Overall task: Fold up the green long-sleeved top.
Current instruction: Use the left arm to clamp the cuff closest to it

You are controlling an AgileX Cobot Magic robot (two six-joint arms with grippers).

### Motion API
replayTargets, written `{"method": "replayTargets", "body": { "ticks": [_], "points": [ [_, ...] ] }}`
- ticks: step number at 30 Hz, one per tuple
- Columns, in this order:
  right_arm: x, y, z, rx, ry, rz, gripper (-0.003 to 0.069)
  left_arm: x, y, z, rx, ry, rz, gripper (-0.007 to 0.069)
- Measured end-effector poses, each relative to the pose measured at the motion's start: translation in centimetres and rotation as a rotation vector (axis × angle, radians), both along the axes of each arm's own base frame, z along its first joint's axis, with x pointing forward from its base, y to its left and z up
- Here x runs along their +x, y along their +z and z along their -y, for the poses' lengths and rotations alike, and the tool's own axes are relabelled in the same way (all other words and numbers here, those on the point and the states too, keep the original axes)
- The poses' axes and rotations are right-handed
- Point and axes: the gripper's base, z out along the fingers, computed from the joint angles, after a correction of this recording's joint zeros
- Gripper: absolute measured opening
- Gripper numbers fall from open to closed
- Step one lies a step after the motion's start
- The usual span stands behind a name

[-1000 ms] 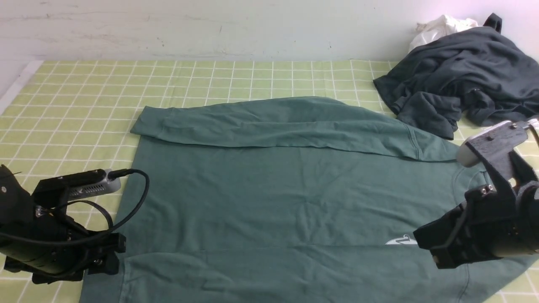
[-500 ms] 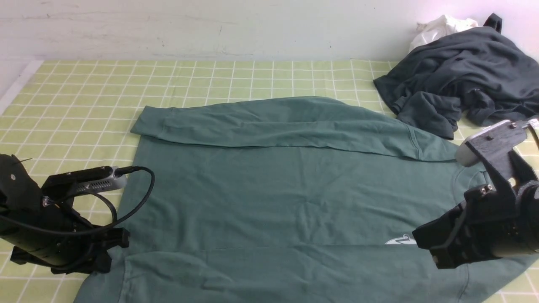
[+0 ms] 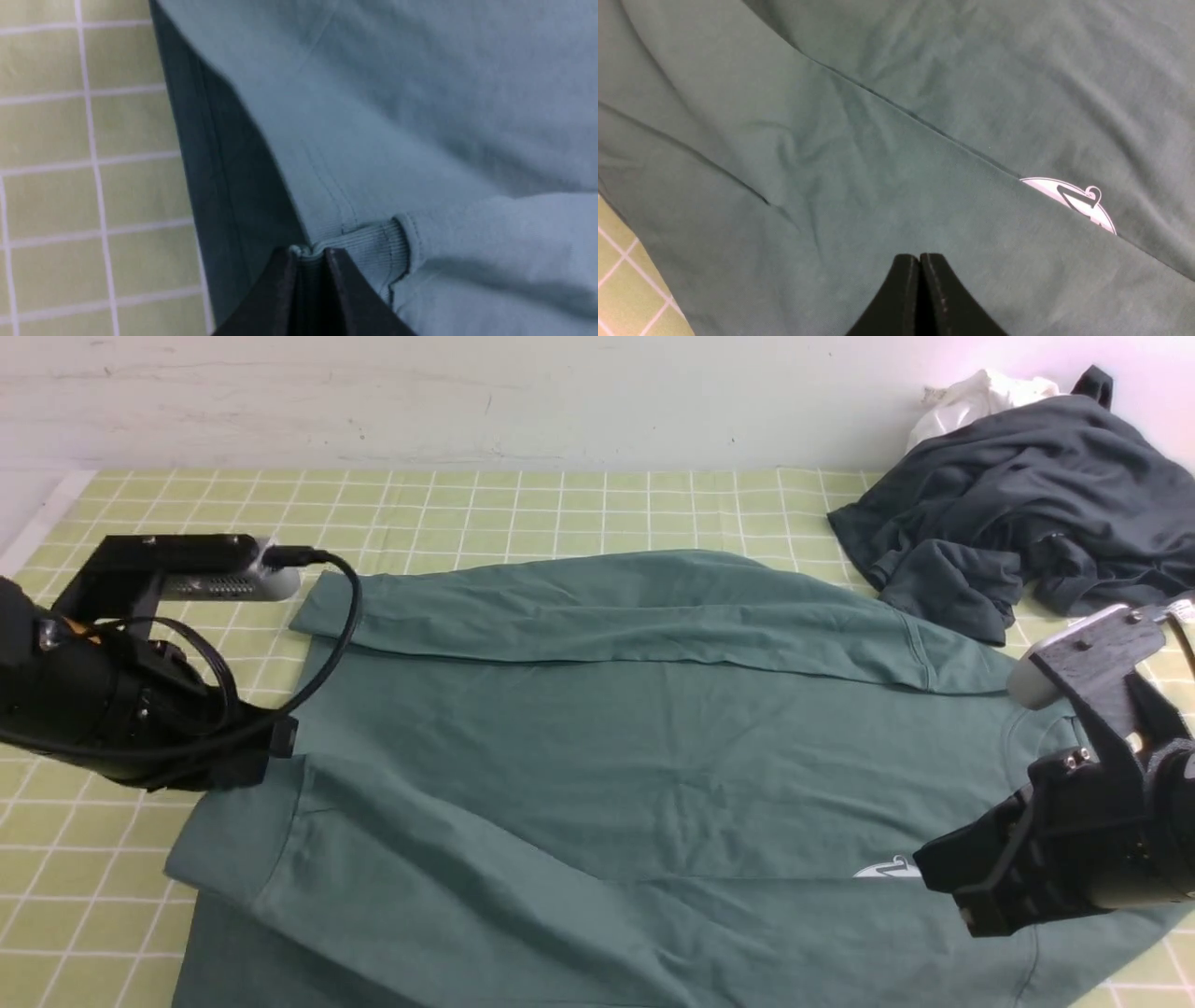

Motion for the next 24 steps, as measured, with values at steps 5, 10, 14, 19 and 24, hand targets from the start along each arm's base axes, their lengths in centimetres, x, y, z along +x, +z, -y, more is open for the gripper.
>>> {"method": "replayTargets", "body": {
  "ticks": [5,10,14,19,24],
  "points": [
    [0.0,0.0,0.0,0.0,0.0,-0.001,-0.0013,0.2,-3.6,-0.3,0.041,-0.013,-0.255,0.0041],
    [0.0,0.0,0.0,0.0,0.002,-0.001,-0.0013,0.4,-5.6,-0.6,0.081,-0.022,-0.353,0.0041],
    [0.0,0.0,0.0,0.0,0.004,-0.003,-0.0013,0.5,-5.6,-0.8,0.095,-0.026,-0.352,0.0049],
    [-0.2,0.0,-0.1,0.007,0.009,-0.019,-0.0011,1.2,-5.6,-1.0,0.118,-0.016,-0.268,0.0128],
    [-0.4,-0.1,-0.2,0.008,0.019,-0.038,-0.0011,1.7,-5.5,-1.2,0.125,-0.005,-0.216,0.0276]
  ]
}}
